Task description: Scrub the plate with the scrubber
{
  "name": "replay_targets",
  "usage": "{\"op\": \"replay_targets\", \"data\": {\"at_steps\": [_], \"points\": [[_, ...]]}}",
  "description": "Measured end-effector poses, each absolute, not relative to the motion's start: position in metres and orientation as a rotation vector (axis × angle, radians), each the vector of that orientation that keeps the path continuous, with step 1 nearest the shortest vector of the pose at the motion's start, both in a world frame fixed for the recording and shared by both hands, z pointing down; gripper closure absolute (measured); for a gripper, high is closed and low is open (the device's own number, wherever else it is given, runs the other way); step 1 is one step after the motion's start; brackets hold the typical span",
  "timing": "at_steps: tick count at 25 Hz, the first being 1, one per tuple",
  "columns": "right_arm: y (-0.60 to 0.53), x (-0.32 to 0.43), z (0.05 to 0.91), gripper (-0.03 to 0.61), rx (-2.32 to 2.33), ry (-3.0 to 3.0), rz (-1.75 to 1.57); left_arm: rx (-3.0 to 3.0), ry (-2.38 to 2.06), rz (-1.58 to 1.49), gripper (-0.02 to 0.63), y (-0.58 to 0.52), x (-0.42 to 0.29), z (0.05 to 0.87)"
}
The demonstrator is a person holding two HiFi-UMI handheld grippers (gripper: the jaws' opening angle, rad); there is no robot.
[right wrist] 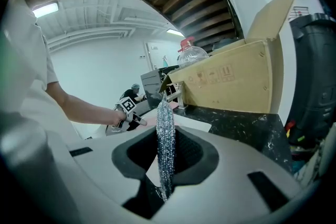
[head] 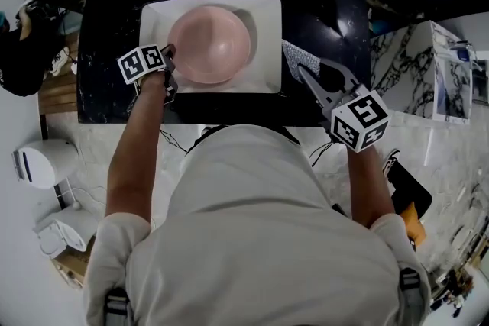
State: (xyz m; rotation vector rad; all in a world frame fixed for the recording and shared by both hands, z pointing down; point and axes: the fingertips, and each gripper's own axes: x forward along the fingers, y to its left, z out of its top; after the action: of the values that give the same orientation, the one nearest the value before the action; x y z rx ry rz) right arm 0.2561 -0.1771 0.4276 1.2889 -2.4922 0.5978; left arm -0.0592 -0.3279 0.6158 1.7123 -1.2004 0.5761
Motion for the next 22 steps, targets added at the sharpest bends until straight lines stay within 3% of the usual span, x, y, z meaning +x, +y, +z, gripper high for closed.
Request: {"op": "replay_targets", "data": {"at_steps": [17,22], "points": [[-0.187,0.278,0.463,0.500,1.231,-2.456,0.703,1.573,-1.278,0.810,0.597,-0.345,-0.080,0.690],[-0.186,0.273,0.475,0.500,1.211,-2.456,0.716,1.597,-1.309,0.884,0.528,-0.348,-0.086,0.691]]}}
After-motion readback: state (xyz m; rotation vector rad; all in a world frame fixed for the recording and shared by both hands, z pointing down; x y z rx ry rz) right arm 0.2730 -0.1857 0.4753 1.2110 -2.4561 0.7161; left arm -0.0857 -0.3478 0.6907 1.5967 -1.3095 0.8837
